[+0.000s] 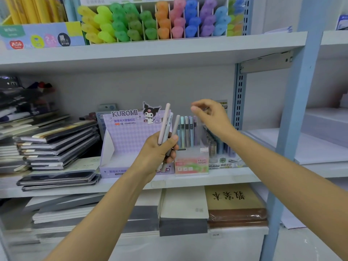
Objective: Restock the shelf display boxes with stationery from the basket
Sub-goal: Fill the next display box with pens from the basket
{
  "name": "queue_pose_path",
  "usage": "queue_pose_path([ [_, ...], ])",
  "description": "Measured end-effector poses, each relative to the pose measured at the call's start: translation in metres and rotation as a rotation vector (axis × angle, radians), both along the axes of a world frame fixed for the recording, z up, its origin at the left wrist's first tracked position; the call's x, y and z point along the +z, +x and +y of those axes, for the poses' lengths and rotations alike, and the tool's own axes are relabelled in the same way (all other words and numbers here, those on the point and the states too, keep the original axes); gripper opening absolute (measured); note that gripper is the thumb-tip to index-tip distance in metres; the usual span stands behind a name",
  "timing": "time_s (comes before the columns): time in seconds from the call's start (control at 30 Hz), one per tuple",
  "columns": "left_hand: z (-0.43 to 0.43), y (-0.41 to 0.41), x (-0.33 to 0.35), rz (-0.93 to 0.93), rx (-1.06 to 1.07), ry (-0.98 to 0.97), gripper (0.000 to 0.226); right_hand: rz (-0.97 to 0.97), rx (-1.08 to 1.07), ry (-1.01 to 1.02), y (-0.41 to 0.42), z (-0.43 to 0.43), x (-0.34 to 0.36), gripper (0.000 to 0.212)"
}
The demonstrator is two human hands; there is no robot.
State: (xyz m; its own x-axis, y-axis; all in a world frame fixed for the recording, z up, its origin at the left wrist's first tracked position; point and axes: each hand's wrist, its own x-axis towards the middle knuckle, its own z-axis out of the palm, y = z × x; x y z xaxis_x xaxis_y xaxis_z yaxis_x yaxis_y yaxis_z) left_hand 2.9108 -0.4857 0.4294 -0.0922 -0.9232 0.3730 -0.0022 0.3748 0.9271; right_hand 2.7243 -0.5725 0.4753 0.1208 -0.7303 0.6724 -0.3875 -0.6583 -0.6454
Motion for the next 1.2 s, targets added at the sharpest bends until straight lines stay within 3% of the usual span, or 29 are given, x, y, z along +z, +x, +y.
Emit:
queue_pose_path([
  [0.07,0.003,-0.002,0.001,-0.008,-0.003,-0.006,0.015,-0.136,0.237,0.180,0.003,0.018,0.009,0.024],
  [0.13,0.006,-0.005,0.002,-0.013,-0.012,-0.011,0.015,-0.051,0.335,0.266,0.006,0.034,0.013,0.030],
  [0.23,0.011,-0.008,0.005,-0.032,-0.016,-0.024,0.015,0.017,0.388,0.273,0.009,0.047,0.012,0.025],
  [0.43,0.020,0.006,0.012,0.148,0.119,0.044,0.017,-0.388,0.355,0.265,-0.016,0.052,0.023,0.016],
  [0.57,0.023,0.008,0.015,0.291,0.211,0.090,0.010,-0.457,0.391,0.305,-0.028,0.057,0.014,0.013],
  [0.67,0.026,0.005,0.017,0.377,0.247,0.115,0.007,-0.393,0.478,0.377,-0.031,0.060,0.001,0.013],
  [0.83,0.029,0.002,0.020,0.487,0.293,0.109,0.013,-0.032,0.622,0.536,-0.035,0.067,-0.011,0.026],
  [1.0,0.032,-0.010,0.017,0.451,0.226,0.125,0.019,0.084,0.664,0.512,-0.025,0.068,-0.016,0.018],
  [1.1,0.031,-0.012,0.016,0.371,0.220,0.074,0.016,0.170,0.579,0.422,-0.019,0.070,-0.013,0.019],
  [1.2,0.028,-0.014,0.015,0.209,0.215,-0.005,0.014,0.025,0.429,0.287,-0.009,0.070,-0.005,0.026],
])
